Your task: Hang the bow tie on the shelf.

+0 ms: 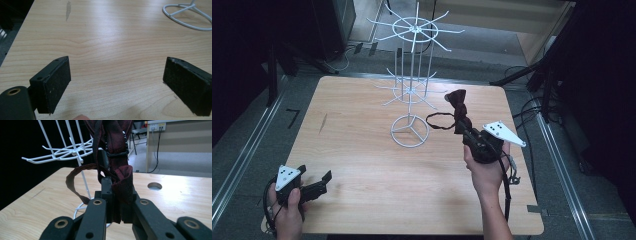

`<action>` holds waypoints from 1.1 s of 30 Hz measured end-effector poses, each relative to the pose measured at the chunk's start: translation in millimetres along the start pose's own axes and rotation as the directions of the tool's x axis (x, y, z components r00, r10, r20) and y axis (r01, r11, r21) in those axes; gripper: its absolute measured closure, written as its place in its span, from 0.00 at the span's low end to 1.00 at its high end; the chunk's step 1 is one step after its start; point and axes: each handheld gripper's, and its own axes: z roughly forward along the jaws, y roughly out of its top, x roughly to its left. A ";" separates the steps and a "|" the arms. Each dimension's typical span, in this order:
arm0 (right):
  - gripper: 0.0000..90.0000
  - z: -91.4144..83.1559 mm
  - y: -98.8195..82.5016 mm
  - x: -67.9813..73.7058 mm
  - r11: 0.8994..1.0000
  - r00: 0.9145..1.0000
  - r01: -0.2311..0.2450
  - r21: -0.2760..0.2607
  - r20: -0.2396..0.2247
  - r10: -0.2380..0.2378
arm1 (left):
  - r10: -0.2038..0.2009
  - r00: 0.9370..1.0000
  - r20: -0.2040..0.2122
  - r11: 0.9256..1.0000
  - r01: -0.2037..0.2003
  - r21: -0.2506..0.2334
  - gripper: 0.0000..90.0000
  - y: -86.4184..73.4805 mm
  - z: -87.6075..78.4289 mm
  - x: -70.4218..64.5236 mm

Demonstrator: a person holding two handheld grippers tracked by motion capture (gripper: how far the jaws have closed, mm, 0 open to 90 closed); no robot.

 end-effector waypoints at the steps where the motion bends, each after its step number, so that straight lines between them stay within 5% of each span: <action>1: 0.95 0.3 0.6 0.5 1.000 1.000 0.001 -0.002 -0.001 -0.001 | 0.000 1.000 0.000 1.000 0.000 0.000 0.09 0.0 0.0 0.0; 33: 0.94 26.0 3.2 7.8 1.000 1.000 -0.017 0.013 -0.017 0.017 | 0.000 1.000 0.002 1.000 0.000 0.002 0.09 0.0 -0.1 0.5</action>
